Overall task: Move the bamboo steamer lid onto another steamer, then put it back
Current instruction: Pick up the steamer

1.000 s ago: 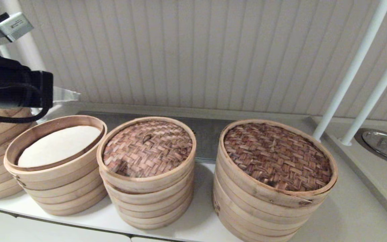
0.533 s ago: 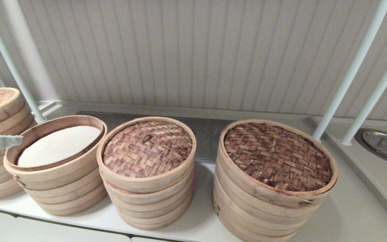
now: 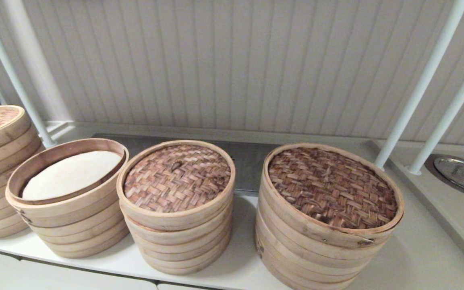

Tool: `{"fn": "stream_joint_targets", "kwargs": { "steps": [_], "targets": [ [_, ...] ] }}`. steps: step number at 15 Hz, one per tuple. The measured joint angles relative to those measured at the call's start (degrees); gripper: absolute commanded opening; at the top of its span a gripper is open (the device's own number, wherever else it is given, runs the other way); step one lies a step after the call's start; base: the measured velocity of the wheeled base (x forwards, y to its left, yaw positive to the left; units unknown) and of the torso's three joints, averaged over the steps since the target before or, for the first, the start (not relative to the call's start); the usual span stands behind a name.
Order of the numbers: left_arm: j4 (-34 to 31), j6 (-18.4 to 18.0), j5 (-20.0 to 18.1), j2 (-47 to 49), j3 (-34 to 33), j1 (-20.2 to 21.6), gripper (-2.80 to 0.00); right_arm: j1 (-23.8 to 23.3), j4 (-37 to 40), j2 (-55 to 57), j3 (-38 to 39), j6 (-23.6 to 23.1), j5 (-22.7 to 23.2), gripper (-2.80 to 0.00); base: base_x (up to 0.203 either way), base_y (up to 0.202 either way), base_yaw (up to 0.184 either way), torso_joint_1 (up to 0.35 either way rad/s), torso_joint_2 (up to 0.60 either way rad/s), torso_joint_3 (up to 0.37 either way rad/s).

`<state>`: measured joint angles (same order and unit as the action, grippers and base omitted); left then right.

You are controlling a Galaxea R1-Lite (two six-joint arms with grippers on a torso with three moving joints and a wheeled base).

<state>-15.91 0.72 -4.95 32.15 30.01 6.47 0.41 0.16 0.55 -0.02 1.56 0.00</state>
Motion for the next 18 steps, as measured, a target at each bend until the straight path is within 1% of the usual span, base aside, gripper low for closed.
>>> {"fn": "stream_joint_targets", "kwargs": {
  "steps": [2, 3, 5, 8, 10, 11, 14, 16, 18],
  "targets": [
    [0.2, -0.2, 0.1, -7.0, -6.2, 0.1, -2.8, 0.0, 0.0, 0.0, 0.0, 0.0, 0.0, -2.8, 0.0, 0.0, 0.0, 0.0, 0.0, 0.0],
    [0.4, -0.1, -0.5, -9.1, -8.2, -0.1, -2.8, 0.0, 0.0, 0.0, 0.0, 0.0, 0.0, -2.8, 0.0, 0.0, 0.0, 0.0, 0.0, 0.0],
    [0.1, 0.1, -1.5, -12.1, -10.6, -2.1, -2.8, 0.0, 0.0, 0.0, 0.0, 0.0, 0.0, -2.8, 0.0, 0.0, 0.0, 0.0, 0.0, 0.0],
    [-0.8, 0.2, -1.3, -15.7, -12.9, -6.7, -2.8, 0.0, 0.0, 0.0, 0.0, 0.0, 0.0, -2.8, 0.0, 0.0, 0.0, 0.0, 0.0, 0.0],
    [-0.4, 0.2, -1.2, -18.0, -15.3, -7.5, -2.8, 0.0, 0.0, 0.0, 0.0, 0.0, 0.0, -2.8, 0.0, 0.0, 0.0, 0.0, 0.0, 0.0],
    [0.5, 0.1, -1.2, -19.0, -16.7, -7.6, -2.8, 0.0, 0.0, 0.0, 0.0, 0.0, 0.0, -2.8, 0.0, 0.0, 0.0, 0.0, 0.0, 0.0],
    [5.9, -0.1, -0.7, -21.2, -20.8, -7.5, -2.8, 0.0, 0.0, 0.0, 0.0, 0.0, 0.0, -2.8, 0.0, 0.0, 0.0, 0.0, 0.0, 0.0],
    [9.4, -1.7, 1.3, -23.0, -24.1, -7.3, -2.8, 0.0, 0.0, 0.0, 0.0, 0.0, 0.0, -2.8, 0.0, 0.0, 0.0, 0.0, 0.0, 0.0],
    [9.5, -2.1, 1.9, -25.0, -25.8, -7.2, -2.8, 0.0, 0.0, 0.0, 0.0, 0.0, 0.0, -2.8, 0.0, 0.0, 0.0, 0.0, 0.0, 0.0]
  ]
}}
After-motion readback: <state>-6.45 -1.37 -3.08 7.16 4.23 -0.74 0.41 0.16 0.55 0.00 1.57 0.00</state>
